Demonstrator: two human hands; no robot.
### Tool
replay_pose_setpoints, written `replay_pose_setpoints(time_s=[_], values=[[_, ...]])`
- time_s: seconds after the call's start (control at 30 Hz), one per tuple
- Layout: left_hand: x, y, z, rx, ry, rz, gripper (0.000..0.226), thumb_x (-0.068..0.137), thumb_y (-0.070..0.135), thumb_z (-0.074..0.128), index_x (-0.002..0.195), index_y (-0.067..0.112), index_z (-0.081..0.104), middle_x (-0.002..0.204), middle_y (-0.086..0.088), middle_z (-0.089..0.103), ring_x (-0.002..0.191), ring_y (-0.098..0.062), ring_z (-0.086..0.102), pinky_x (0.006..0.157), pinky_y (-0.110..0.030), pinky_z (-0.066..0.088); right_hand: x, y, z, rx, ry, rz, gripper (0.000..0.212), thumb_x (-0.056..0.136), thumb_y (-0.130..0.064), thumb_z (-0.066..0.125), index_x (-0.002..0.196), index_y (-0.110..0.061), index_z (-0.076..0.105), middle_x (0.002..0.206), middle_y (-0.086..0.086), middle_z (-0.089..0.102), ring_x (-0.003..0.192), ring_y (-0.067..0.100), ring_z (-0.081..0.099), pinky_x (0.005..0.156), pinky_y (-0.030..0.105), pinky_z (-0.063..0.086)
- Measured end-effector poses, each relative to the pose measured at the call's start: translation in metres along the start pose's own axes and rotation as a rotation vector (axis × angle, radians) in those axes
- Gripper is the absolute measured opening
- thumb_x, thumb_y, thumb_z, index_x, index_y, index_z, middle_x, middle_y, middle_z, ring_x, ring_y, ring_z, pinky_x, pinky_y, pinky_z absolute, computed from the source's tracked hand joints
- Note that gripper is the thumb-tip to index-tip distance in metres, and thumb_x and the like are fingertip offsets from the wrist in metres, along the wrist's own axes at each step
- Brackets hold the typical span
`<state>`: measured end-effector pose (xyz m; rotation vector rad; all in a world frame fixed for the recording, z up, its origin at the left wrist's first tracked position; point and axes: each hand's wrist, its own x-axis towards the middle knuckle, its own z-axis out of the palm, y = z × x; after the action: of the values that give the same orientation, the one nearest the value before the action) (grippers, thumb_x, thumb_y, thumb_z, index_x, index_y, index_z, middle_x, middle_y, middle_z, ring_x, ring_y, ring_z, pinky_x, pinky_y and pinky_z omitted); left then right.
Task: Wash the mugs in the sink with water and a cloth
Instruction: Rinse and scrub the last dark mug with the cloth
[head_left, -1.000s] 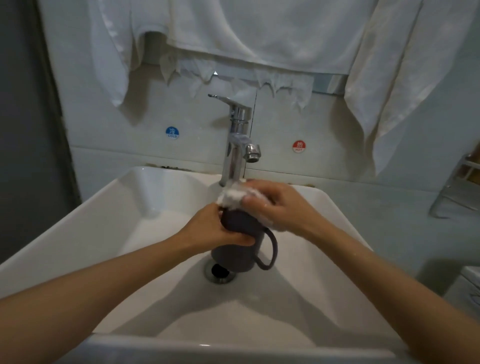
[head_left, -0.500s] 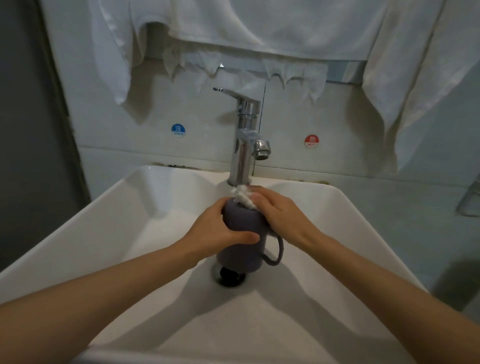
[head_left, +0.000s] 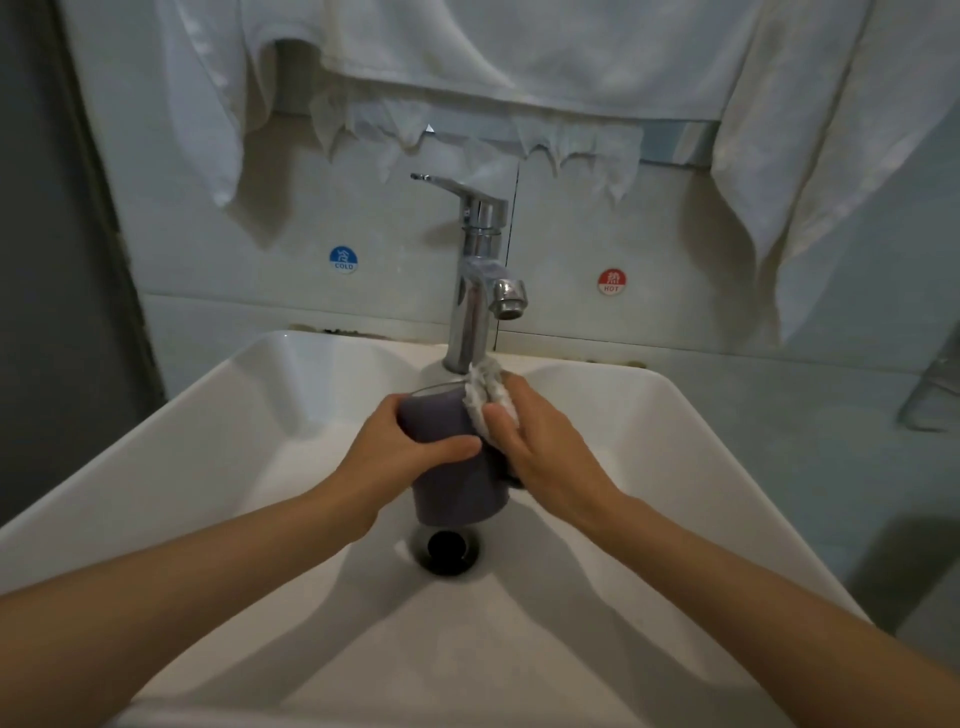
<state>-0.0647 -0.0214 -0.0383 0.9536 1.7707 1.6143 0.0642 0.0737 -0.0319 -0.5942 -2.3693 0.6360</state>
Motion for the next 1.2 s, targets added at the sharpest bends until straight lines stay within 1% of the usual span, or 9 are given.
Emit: replay_pose_setpoints(time_s=[0.17, 0.33, 0.43, 0.57, 0.73, 0.9, 0.97, 1.03, 1.2], values=[[-0.003, -0.002, 0.000, -0.121, -0.014, -0.106, 0.069, 0.064, 0.022, 0.082, 0.123, 0.014, 0.046, 0.120, -0.003, 0.057, 0.105, -0.022, 0.059, 0.078, -0.037, 0.054, -0.003, -0.004, 0.004, -0.208, 0.087, 0.014, 0.031, 0.098, -0.041, 0.035, 0.115, -0.016, 0.045, 0.104, 0.000, 0.058, 0.085, 0.015, 0.054, 0.073, 0.025, 0.041], [-0.004, -0.001, 0.004, -0.110, -0.030, -0.097, 0.064, 0.070, 0.024, 0.079, 0.123, 0.016, 0.045, 0.117, -0.001, 0.057, 0.101, -0.018, 0.059, 0.068, -0.029, 0.053, -0.001, -0.008, -0.001, -0.284, 0.105, 0.015, 0.036, 0.099, -0.043, 0.029, 0.115, -0.015, 0.046, 0.101, 0.003, 0.063, 0.088, 0.023, 0.060, 0.069, 0.027, 0.040], [-0.003, -0.002, 0.003, -0.125, -0.044, -0.092, 0.062, 0.070, 0.022, 0.078, 0.122, 0.016, 0.045, 0.113, 0.001, 0.058, 0.096, -0.014, 0.059, 0.066, -0.029, 0.052, -0.001, -0.005, 0.001, -0.156, 0.124, 0.061, 0.040, 0.099, -0.043, 0.027, 0.113, -0.015, 0.052, 0.100, 0.006, 0.065, 0.088, 0.024, 0.061, 0.073, 0.029, 0.045], [0.002, -0.003, -0.001, -0.240, -0.019, -0.141, 0.067, 0.067, 0.023, 0.079, 0.125, 0.013, 0.048, 0.118, -0.004, 0.060, 0.104, -0.022, 0.060, 0.079, -0.040, 0.054, -0.003, -0.001, 0.001, 0.221, 0.137, 0.110, 0.030, 0.099, -0.035, 0.036, 0.116, -0.016, 0.051, 0.102, -0.002, 0.060, 0.089, 0.011, 0.057, 0.069, 0.008, 0.043], [0.007, -0.001, -0.011, -0.419, -0.011, -0.234, 0.037, 0.079, 0.024, 0.070, 0.110, 0.011, 0.055, 0.101, -0.005, 0.064, 0.097, -0.023, 0.061, 0.072, -0.039, 0.054, -0.004, 0.007, 0.006, 0.011, 0.110, 0.055, 0.030, 0.096, -0.038, 0.044, 0.117, -0.018, 0.043, 0.100, -0.006, 0.055, 0.088, 0.014, 0.055, 0.067, 0.021, 0.038], [0.008, -0.002, -0.008, -0.439, -0.095, -0.257, 0.021, 0.083, 0.027, 0.066, 0.098, 0.016, 0.057, 0.107, -0.008, 0.063, 0.100, -0.026, 0.060, 0.077, -0.040, 0.053, 0.001, 0.002, -0.002, -0.015, 0.132, 0.039, 0.036, 0.096, -0.036, 0.044, 0.124, -0.013, 0.048, 0.097, -0.007, 0.055, 0.083, 0.009, 0.053, 0.063, 0.001, 0.038], [0.009, -0.001, -0.008, -0.404, -0.126, -0.275, 0.040, 0.080, 0.038, 0.065, 0.111, 0.015, 0.054, 0.117, -0.007, 0.060, 0.108, -0.028, 0.058, 0.090, -0.044, 0.049, 0.005, 0.002, -0.006, -0.055, 0.120, 0.022, 0.033, 0.097, -0.034, 0.043, 0.122, -0.014, 0.048, 0.099, -0.003, 0.058, 0.085, 0.013, 0.056, 0.068, 0.008, 0.043], [0.011, -0.002, -0.011, -0.367, -0.120, -0.314, 0.060, 0.073, 0.051, 0.061, 0.120, 0.016, 0.046, 0.119, -0.007, 0.056, 0.113, -0.030, 0.054, 0.098, -0.045, 0.044, 0.008, 0.003, -0.011, -0.133, 0.081, -0.017, 0.031, 0.097, -0.034, 0.044, 0.119, -0.012, 0.048, 0.103, 0.005, 0.063, 0.089, 0.022, 0.060, 0.077, 0.028, 0.049], [0.010, -0.004, -0.013, -0.301, -0.176, -0.398, 0.052, 0.075, 0.059, 0.058, 0.110, 0.020, 0.053, 0.112, -0.007, 0.062, 0.098, -0.027, 0.064, 0.073, -0.035, 0.054, 0.011, 0.004, -0.030, -0.244, -0.082, -0.162, 0.015, 0.095, -0.033, 0.050, 0.104, -0.023, 0.045, 0.098, -0.003, 0.059, 0.083, 0.018, 0.055, 0.076, 0.029, 0.046]])
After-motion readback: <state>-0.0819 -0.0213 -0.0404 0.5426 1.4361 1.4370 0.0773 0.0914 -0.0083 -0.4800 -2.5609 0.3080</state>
